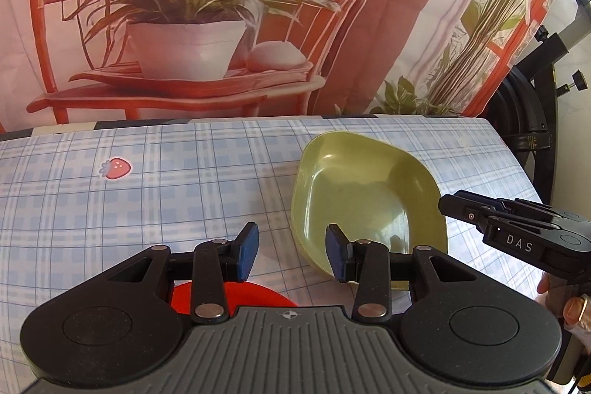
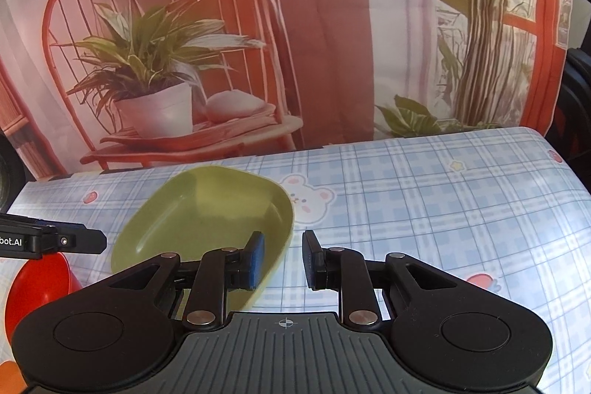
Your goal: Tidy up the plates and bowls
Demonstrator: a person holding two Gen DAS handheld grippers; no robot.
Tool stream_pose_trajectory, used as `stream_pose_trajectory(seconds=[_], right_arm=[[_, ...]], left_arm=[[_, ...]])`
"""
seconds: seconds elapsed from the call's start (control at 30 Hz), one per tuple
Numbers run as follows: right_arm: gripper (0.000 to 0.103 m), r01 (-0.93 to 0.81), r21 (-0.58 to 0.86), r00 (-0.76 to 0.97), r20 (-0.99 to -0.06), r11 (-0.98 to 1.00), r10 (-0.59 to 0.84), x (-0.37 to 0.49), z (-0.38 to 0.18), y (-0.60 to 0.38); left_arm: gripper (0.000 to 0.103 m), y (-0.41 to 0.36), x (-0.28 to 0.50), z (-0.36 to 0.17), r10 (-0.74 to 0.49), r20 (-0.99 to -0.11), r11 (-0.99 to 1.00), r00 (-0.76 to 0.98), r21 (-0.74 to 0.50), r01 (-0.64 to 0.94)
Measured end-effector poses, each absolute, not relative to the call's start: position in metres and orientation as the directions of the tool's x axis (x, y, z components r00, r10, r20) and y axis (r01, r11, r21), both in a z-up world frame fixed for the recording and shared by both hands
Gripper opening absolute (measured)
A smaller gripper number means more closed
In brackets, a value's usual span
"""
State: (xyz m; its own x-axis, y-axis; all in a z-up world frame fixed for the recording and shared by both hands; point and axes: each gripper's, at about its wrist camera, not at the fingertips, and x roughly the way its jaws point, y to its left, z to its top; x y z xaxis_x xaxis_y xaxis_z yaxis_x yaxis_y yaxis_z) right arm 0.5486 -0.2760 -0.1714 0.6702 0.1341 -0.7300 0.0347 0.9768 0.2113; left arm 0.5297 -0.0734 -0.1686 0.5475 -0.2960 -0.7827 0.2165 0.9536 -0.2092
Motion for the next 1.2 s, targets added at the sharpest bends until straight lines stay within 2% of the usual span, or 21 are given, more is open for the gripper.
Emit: stream_pose_trajectory(seconds=[0.2,0.27,0.33,0.4,0.67,1.2], right_arm=[[0.021,0.047,0.230,0.643,-0.752,0.972,0.147,0.557,-0.187,-0.274],[0.018,0.047,0.249,0.633,-0.756,0.967,0.164,0.558,-0.191,-0.274],[0.013,0.043,0.264,0.631,-0.755,0.964,0.178,0.557,-0.192,-0.274],[0.012,0.047,0.268,0.633,-0.754,0.962,0.179,0.556,-0.192,-0.273],[0.011,0.069,0.280,0.649,-0.742,0.957,0.170,0.549,-0.185,-0.274],[0.011,0.050,0.296,0.746,-0.646,0.954,0.161,0.500,-0.106,-0.266]], left_arm=[[0.041,-0.081,0.537,-0.180,-0.292,-0.804,0.953,0.518,-0.198,0.230],[0.033,-0.082,0.537,-0.183,-0.291,-0.807,0.952,0.514,-0.192,0.238],[0.019,-0.083,0.537,-0.184,-0.307,-0.803,0.946,0.511,-0.200,0.254],[0.014,-0.083,0.534,-0.185,-0.322,-0.796,0.941,0.513,-0.208,0.267],[0.013,-0.085,0.527,-0.181,-0.324,-0.787,0.940,0.525,-0.207,0.270],[0.013,-0.081,0.470,-0.101,-0.317,-0.713,0.939,0.625,-0.145,0.311]])
